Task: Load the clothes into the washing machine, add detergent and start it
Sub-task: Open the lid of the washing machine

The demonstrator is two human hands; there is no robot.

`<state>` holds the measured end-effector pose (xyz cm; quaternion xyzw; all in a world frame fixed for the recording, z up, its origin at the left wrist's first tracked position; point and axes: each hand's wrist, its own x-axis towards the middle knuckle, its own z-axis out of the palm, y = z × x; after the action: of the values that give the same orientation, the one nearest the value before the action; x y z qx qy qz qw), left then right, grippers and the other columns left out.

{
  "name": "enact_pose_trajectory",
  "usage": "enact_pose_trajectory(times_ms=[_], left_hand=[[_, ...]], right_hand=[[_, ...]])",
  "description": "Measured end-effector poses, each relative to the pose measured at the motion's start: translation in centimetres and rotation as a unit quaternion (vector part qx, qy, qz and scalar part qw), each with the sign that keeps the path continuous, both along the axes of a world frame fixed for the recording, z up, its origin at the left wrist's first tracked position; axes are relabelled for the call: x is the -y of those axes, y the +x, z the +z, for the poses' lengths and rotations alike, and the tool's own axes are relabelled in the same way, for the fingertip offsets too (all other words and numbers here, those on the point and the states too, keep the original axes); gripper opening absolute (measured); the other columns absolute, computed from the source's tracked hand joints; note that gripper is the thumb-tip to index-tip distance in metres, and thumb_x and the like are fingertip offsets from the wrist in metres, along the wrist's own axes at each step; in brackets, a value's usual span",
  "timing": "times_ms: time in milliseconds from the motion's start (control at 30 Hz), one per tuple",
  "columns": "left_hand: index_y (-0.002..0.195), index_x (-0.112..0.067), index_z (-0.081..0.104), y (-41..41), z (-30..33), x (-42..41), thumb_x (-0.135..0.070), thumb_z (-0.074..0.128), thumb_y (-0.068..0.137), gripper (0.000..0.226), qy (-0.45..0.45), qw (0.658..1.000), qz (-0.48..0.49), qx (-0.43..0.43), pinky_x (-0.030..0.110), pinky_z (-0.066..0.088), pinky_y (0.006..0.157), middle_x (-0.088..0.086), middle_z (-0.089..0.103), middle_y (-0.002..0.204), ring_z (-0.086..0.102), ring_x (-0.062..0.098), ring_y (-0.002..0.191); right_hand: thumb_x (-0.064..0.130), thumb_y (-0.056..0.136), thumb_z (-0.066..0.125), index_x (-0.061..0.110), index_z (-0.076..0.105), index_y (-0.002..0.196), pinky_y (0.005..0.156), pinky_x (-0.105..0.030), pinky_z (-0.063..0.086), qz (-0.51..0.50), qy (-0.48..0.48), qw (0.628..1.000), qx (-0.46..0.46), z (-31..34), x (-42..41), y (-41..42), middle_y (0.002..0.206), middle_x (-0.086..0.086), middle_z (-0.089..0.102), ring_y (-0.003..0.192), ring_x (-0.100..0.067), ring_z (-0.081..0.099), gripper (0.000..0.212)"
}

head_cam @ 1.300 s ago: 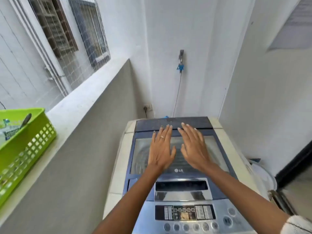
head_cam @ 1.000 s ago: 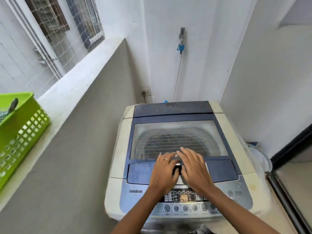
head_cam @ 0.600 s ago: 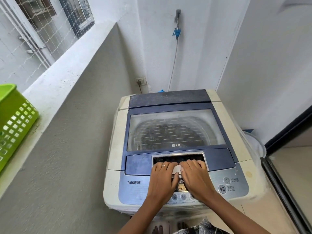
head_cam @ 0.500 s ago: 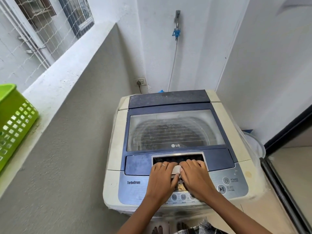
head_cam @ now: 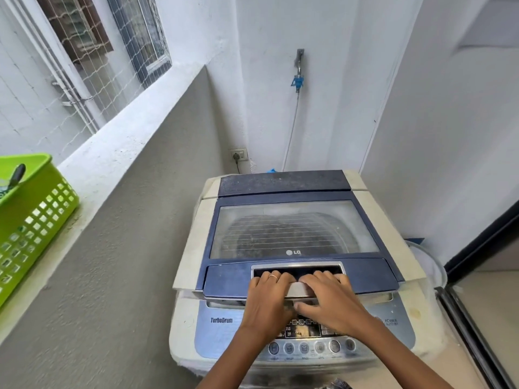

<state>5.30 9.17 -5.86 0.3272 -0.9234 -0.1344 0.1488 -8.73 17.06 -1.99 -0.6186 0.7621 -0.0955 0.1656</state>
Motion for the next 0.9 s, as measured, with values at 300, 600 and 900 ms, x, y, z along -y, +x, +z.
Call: enact_pose_trajectory(times_ms=[300, 600, 900], left_hand=[[0.108, -0.034, 0.052, -0.1, 2.4, 1.0, -0.034, 0.059, 0.072, 0.037, -0.136, 0.988, 0.003, -0.071, 0.024, 0.031, 0.070, -0.016, 0.062, 0.088, 0.056, 0.010, 0.075], [0.120, -0.028, 0.053, 0.2, 2.7, 2.5, -0.028, 0.060, 0.088, 0.033, -0.296, 0.945, 0.019, -0.135, 0.036, 0.037, 0.093, -0.006, 0.059, 0.119, 0.053, 0.016, 0.111], [0.132, -0.035, 0.042, -3.8, 8.9, 6.9, -0.059, 0.038, 0.092, 0.047, -0.296, 0.916, 0.189, -0.194, 0.040, 0.013, 0.112, -0.002, 0.039, 0.136, 0.038, 0.019, 0.130]], right_hand=[[0.035, 0.079, 0.070, 0.038, 0.044, 0.120, 0.091, -0.025, 0.026, 0.015, -0.101, 0.993, -0.054, 2.4, 0.2, -0.5, 0.104, 0.018, 0.048, 0.103, -0.009, 0.046, 0.049], [0.025, 0.057, 0.089, 0.032, 0.053, 0.108, 0.085, -0.023, 0.038, 0.011, -0.274, 0.959, -0.070, 3.0, 1.4, -2.4, 0.100, 0.016, 0.064, 0.092, -0.007, 0.058, 0.063], [0.033, 0.092, 0.049, 0.020, 0.044, 0.134, 0.115, -0.042, 0.018, -0.049, -0.462, 0.869, -0.172, 5.9, 5.9, -4.3, 0.139, -0.007, 0.040, 0.133, -0.028, 0.034, 0.044]])
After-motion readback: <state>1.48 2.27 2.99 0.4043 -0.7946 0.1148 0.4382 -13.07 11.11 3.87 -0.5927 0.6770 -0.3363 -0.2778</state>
